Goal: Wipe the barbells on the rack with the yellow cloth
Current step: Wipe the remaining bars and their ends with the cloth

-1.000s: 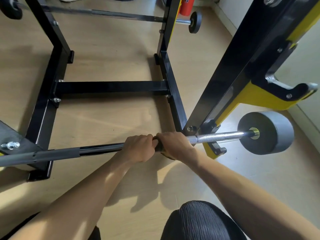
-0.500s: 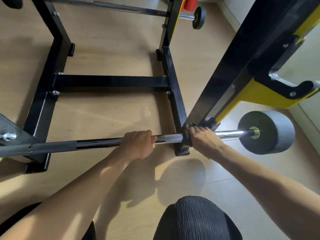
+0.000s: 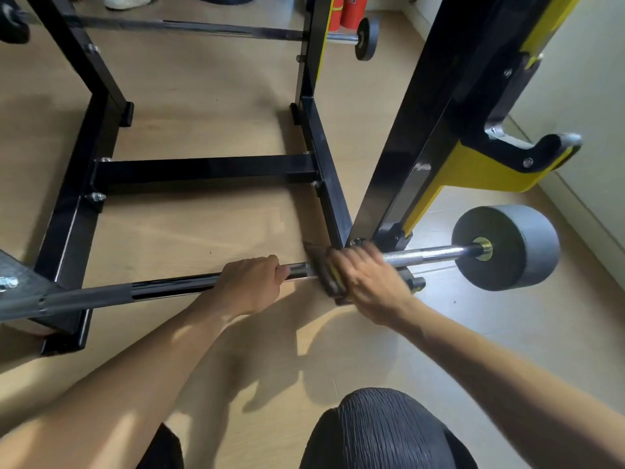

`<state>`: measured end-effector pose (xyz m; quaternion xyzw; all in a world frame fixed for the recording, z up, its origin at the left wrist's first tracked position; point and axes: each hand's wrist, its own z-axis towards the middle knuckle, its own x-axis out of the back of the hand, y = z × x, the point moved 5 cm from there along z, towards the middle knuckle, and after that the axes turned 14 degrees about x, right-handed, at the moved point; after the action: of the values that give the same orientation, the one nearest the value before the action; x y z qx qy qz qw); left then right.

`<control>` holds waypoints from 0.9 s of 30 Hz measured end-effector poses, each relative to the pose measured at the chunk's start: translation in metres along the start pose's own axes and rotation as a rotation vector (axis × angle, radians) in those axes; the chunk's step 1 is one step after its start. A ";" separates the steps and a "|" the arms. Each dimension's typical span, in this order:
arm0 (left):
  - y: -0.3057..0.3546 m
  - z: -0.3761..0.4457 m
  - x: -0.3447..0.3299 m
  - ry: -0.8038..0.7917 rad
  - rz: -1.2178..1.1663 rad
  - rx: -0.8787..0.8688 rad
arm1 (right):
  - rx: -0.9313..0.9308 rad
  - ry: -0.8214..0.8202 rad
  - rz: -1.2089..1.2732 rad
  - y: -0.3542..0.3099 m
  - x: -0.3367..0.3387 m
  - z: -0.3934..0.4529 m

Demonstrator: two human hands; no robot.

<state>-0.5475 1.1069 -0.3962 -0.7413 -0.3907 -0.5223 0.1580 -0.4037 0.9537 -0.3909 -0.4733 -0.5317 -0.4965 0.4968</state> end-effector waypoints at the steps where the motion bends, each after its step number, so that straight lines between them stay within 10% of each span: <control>1: 0.000 0.000 0.000 -0.002 0.005 0.001 | -0.046 -0.044 -0.106 0.014 0.002 -0.015; 10: 0.003 0.004 -0.001 -0.106 0.058 0.006 | -0.452 0.058 -0.018 -0.013 -0.017 -0.039; 14: 0.002 0.007 0.000 -0.146 0.065 0.000 | -0.551 0.507 0.701 -0.052 -0.040 -0.057; 18: 0.001 0.009 0.001 -0.128 0.088 0.000 | -1.259 1.025 1.572 -0.045 -0.045 -0.067; 22: 0.002 0.007 0.000 -0.121 0.089 -0.018 | -1.294 1.346 1.939 0.001 -0.020 -0.039; 27: 0.005 0.008 -0.001 -0.098 0.111 -0.050 | -1.516 1.372 1.781 -0.004 -0.016 0.001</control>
<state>-0.5385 1.1086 -0.3999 -0.7903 -0.3431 -0.4854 0.1487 -0.4064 0.9545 -0.4067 -0.4681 0.7069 -0.3116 0.4291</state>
